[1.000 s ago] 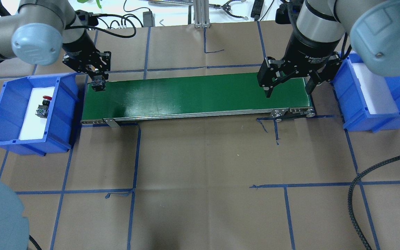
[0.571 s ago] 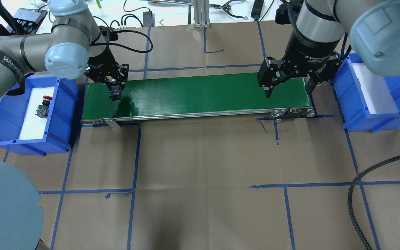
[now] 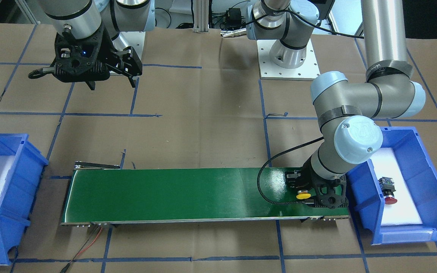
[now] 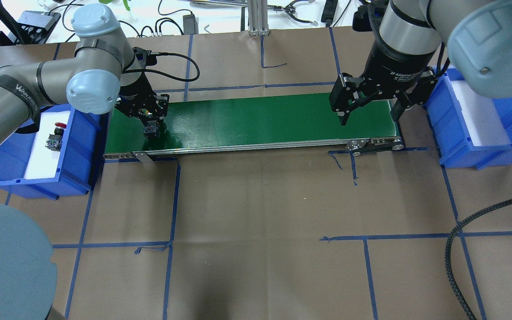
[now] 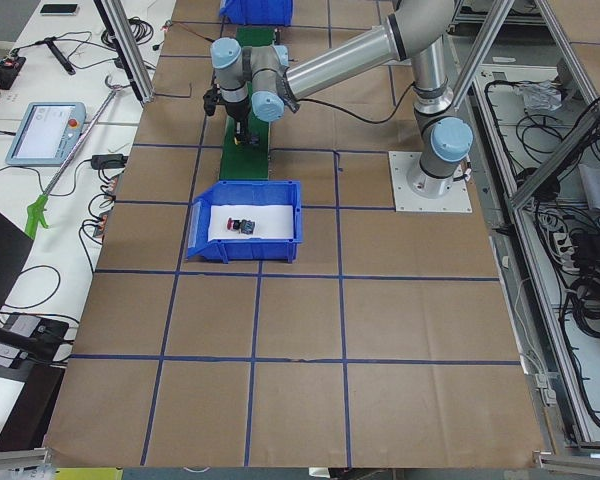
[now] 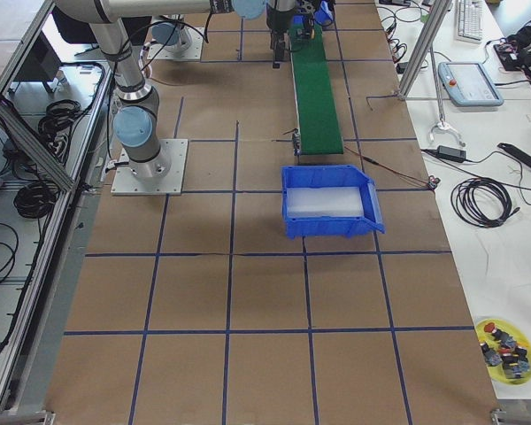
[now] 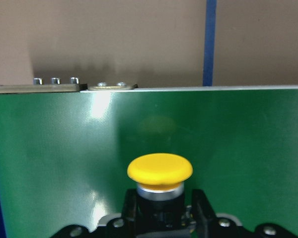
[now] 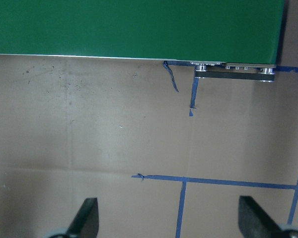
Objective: Transport two buttons from left to right
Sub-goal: 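Carry the yellow button with the left gripper onto the conveyor, then open the left gripper to release the yellow button and rise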
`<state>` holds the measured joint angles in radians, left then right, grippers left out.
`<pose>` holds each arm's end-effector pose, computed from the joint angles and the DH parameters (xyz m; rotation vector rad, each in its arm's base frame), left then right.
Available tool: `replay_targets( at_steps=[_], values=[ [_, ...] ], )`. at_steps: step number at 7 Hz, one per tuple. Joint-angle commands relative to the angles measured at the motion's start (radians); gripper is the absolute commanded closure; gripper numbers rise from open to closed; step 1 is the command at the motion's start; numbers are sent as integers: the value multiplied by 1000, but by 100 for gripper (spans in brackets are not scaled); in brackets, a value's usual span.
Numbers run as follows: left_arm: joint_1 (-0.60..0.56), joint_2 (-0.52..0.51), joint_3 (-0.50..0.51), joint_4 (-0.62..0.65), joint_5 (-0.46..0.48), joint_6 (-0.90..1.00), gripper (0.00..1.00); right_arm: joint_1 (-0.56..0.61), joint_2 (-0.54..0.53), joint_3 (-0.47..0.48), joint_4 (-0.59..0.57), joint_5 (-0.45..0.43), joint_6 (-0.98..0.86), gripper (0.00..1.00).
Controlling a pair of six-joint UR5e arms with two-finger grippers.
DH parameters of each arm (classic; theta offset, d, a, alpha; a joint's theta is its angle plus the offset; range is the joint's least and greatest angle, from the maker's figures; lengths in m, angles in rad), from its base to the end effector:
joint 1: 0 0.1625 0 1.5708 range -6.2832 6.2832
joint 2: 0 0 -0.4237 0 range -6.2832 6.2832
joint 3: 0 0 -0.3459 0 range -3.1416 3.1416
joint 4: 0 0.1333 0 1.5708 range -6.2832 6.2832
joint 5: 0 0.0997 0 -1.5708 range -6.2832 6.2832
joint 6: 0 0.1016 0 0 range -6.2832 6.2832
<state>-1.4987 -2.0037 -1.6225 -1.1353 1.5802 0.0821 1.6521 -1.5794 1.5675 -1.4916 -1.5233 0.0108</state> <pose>-0.0903 -0.5864 0.2796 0.0160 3.1350 0.0779 0.1730 -0.4222 0.4823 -0.1066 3.0936 0.1075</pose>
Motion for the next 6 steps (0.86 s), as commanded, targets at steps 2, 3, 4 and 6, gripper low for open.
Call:
replay_targets(
  at_steps=[2,3,4,6],
  values=[
    [5,17,33,17,-2,-7,0,0,1,0,1,0,0,0],
    [9,43,45,8,1,-7,0,0,-1,0,1,0,0,0],
    [9,84,82,-67,3,-7,0,0,1,0,1,0,0,0],
    [11,184,148,-257,4,2,0,0,1,0,1,2,0,0]
  ],
)
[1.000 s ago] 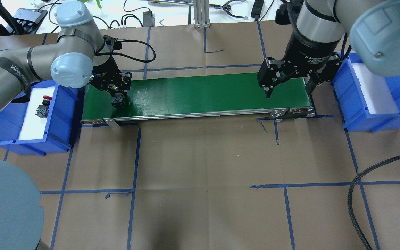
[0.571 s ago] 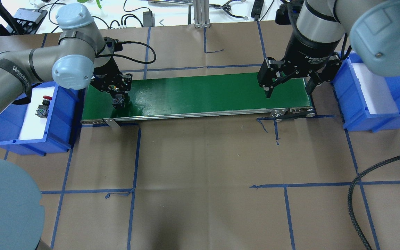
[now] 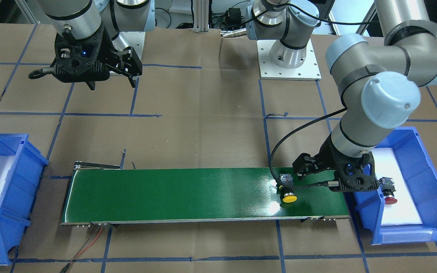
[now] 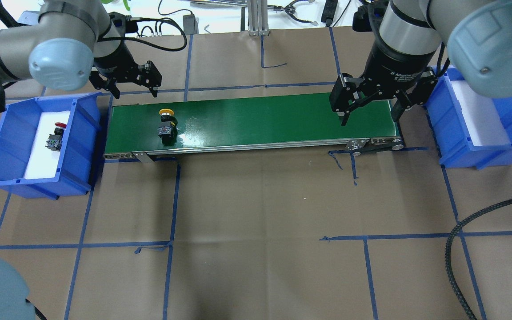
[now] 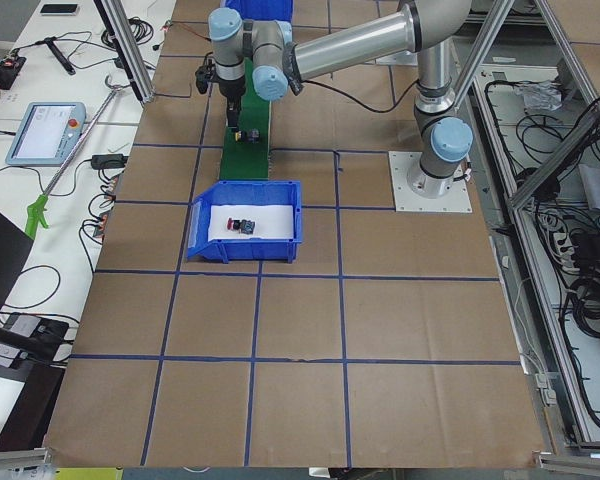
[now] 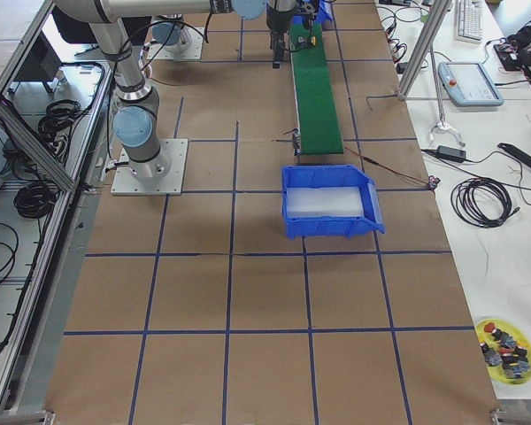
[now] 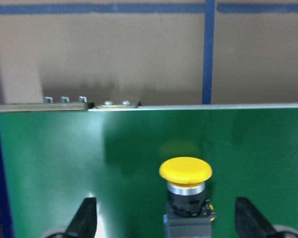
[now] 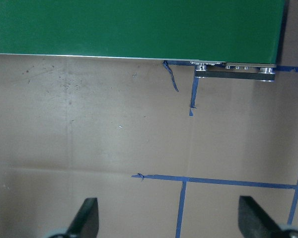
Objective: Transport two buttons from left to right
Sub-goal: 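Open the left gripper to release the yellow button and rise, then move the left gripper back over the bin above the red button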
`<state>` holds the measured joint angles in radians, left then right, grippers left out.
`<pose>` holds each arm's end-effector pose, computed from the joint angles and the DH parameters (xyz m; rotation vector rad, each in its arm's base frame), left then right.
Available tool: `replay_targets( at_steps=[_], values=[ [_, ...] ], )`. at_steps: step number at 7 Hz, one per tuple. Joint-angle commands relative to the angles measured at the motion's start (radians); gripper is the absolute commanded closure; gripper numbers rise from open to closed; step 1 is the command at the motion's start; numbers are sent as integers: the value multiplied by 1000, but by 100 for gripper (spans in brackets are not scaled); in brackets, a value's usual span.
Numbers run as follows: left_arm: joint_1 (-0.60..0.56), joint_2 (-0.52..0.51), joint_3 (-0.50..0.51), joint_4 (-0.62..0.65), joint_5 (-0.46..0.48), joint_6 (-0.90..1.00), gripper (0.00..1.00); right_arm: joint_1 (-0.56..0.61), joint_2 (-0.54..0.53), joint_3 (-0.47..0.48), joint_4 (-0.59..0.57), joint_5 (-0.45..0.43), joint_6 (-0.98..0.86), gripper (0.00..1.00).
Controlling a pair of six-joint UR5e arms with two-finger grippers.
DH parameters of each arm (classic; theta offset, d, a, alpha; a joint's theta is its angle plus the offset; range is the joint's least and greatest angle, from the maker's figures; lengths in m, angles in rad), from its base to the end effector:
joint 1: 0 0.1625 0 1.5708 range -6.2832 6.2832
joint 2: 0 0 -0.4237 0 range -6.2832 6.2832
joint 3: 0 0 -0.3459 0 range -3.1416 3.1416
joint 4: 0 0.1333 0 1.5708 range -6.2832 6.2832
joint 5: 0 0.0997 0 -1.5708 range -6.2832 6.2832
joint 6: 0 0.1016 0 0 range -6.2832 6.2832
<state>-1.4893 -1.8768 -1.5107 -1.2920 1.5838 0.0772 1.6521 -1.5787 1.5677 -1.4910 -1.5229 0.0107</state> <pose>-0.0855 -0.5750 0.3841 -0.0071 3.1256 -0.0496 0.1730 -0.4224 0.4819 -0.1067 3.0932 0.1098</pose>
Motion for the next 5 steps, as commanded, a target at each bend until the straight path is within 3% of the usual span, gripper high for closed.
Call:
replay_targets(
  at_steps=[1,5],
  values=[
    [4,76,40,-115,1,12,0,0,0,0,0,0,0,0],
    [214,73,44,-115,-8,240,0,0,0,0,0,0,0,0]
  ],
)
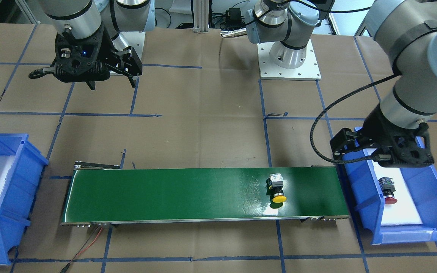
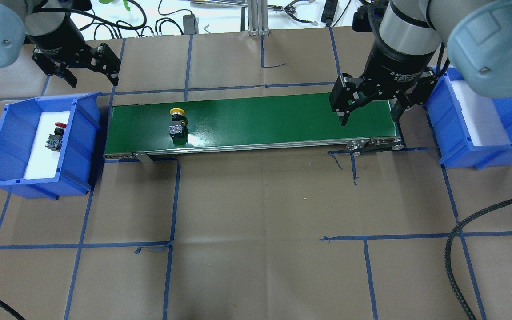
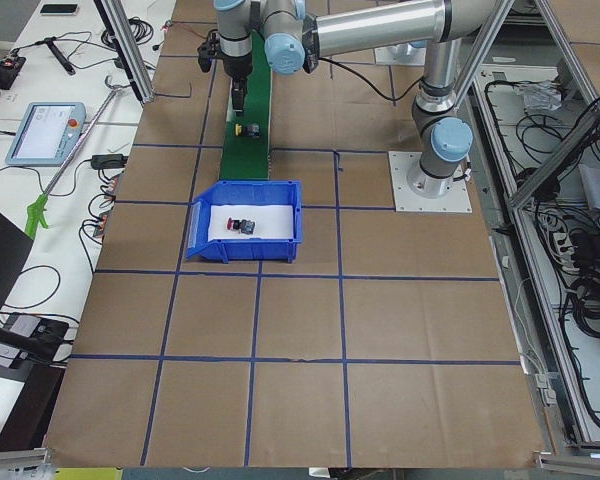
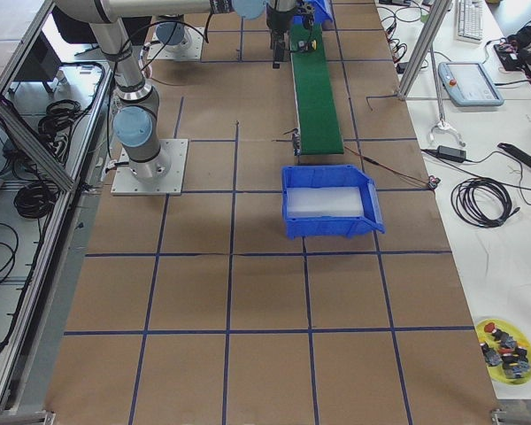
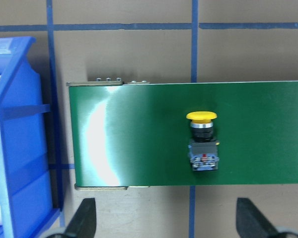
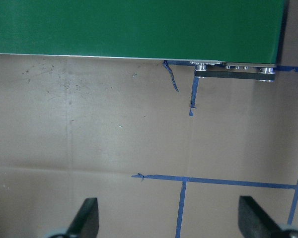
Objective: Transport two buttons from left to right
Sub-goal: 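Move the left gripper back over the bin above the red button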
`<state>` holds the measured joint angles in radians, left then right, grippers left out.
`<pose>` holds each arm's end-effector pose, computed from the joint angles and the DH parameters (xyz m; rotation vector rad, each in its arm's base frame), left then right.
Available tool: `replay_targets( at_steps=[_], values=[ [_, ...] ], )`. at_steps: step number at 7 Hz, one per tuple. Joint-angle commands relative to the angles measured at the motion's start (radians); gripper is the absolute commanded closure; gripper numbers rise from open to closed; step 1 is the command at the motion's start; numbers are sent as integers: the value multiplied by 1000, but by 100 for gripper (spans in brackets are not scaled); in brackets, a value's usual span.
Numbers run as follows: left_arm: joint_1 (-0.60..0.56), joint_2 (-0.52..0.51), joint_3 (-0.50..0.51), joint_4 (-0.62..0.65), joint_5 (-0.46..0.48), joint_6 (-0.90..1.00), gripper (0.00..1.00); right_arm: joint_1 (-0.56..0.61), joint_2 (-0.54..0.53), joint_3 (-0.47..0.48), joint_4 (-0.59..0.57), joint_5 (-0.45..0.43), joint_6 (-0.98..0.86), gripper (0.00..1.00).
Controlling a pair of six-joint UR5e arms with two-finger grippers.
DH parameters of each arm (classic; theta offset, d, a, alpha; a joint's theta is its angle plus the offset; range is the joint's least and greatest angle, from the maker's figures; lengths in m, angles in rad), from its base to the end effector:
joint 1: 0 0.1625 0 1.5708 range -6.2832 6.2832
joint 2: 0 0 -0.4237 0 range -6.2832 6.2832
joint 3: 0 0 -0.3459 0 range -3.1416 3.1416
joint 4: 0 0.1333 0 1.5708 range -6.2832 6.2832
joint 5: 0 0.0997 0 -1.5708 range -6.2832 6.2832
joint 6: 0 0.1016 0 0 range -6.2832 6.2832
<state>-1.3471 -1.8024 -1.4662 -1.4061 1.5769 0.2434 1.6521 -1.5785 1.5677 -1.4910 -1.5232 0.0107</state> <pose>-0.0087 -0.5597 0.4333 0.0306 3.1263 -0.0551 0.1730 -0.4224 0.4818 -0.1067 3.0935 0.1101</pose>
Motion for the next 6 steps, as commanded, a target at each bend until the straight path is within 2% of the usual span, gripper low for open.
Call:
replay_targets(
  at_steps=[1,3,4,6],
  values=[
    [136,-11,1,-1,0,170,0,0,0,0,0,0,0,0],
    [273,-43,0,12,3,331,0,-2,0,0,0,0,0,0],
    [310,-61,1,18,3,339,0,-2,0,0,0,0,0,0],
    [313,-89,-6,47,3,330,0,-2,0,0,0,0,0,0]
  ],
)
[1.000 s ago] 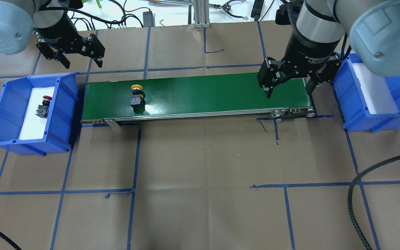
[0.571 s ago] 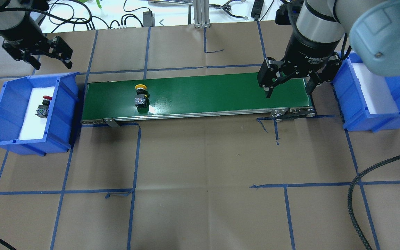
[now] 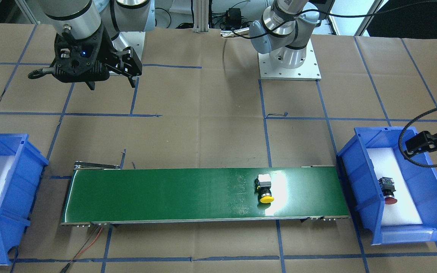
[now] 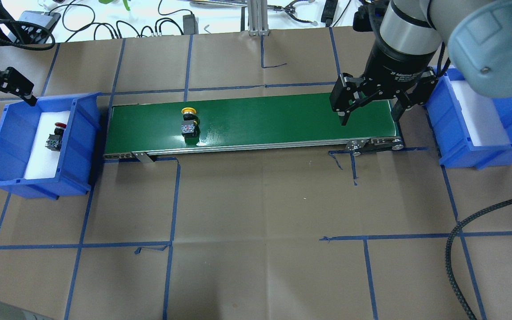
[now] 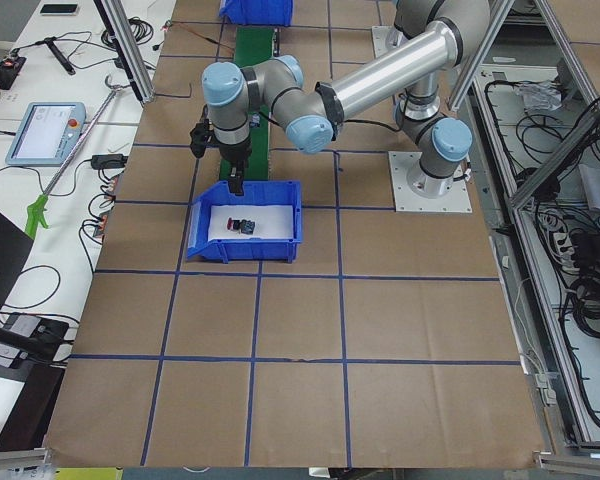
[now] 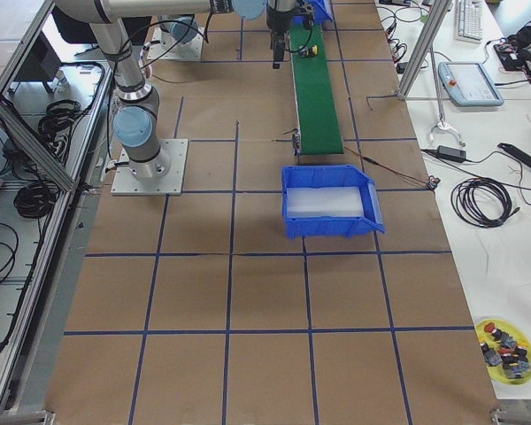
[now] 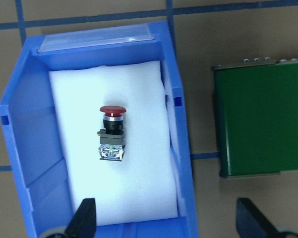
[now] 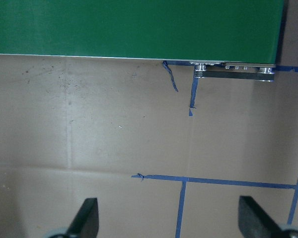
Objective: Transport two buttons from left to right
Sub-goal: 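Move the left gripper back over the bin above the red button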
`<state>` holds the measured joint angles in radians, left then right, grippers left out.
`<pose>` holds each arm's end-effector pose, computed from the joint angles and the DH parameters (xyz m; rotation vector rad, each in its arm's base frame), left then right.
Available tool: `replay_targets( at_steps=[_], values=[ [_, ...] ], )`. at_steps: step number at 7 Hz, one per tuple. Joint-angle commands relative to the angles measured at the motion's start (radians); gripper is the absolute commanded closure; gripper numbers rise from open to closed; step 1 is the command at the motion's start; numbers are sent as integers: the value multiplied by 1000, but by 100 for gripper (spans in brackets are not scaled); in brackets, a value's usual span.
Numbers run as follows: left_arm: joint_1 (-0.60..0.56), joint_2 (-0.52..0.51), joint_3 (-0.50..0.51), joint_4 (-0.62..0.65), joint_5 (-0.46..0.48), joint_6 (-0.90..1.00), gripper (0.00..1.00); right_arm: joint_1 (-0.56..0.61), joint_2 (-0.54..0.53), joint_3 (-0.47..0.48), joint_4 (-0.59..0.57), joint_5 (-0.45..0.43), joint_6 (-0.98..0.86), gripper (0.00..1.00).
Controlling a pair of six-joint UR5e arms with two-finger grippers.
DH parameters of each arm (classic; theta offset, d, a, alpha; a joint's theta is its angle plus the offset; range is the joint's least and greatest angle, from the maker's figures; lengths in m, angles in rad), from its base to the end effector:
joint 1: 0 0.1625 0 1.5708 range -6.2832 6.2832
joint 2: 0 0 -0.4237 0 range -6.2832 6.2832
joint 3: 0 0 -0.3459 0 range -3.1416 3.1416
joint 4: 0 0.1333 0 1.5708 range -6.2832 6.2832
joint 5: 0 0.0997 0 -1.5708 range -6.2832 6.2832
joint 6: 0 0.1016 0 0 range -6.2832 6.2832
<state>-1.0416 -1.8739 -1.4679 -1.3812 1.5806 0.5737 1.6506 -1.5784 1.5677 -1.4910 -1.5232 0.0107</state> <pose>0.1706 -0.5537 0.3954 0.0699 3.1379 0.0223 0.1724 -0.4227 0.4818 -0.1044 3.0935 0.1102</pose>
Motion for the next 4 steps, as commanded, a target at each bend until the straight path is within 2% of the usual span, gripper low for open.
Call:
replay_targets(
  at_steps=[1,2,4],
  values=[
    [5,-49,-29,74,-1,-8,0,0,0,0,0,0,0,0],
    [-1,-86,-41,150,-2,-18,0,0,0,0,0,0,0,0],
    [-3,-157,-48,214,-7,-20,1,-2,0,0,0,0,0,0]
  ],
)
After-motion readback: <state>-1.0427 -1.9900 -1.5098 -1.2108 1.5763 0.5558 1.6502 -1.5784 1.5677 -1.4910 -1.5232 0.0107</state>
